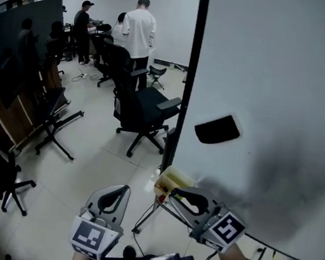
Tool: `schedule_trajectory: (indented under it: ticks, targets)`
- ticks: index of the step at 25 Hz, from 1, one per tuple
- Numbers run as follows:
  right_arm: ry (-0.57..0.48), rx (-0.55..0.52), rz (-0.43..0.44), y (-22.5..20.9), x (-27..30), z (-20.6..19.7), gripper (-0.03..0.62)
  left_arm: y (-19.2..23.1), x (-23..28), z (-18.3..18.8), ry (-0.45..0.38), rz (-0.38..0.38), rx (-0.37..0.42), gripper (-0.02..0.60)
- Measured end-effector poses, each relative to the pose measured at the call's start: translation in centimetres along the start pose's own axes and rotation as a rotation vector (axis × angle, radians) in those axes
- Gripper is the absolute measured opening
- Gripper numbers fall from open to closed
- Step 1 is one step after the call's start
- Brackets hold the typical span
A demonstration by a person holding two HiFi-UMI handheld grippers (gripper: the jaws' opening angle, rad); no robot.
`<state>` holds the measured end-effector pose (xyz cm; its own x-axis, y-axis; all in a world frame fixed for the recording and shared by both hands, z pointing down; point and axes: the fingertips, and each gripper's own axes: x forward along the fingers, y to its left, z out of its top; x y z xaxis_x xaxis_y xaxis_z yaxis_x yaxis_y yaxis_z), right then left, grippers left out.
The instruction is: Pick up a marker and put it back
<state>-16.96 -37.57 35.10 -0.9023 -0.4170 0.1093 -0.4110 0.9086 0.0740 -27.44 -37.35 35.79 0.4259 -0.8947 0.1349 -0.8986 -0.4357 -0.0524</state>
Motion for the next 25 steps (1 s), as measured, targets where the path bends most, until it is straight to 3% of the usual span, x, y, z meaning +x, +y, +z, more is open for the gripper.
schedule_trajectory:
  ticks: [6, 11, 16, 25]
  targets:
    - [-0.014, -0.001, -0.317, -4.9, -0.4, 0.4, 0.083, 4.3, 2.3, -0.5, -0.035, -0.142, -0.017, 0.000]
    - [0.033, -0.030, -0.480, -6.3, -1.4, 0.1, 0.083, 4.4, 4.0, -1.4, -0.033, -0.259, -0.029, 0.000]
    - [0.039, 0.000, -0.551, -8.0, -2.1, -1.9, 0.083, 4.0, 5.7, -1.6, -0.022, -0.308, -0.032, 0.000]
    - [0.065, 0.082, -0.542, -10.1, -1.1, -6.8, 0.083, 3.1, 8.2, -2.2, 0.032, -0.306, -0.019, 0.000]
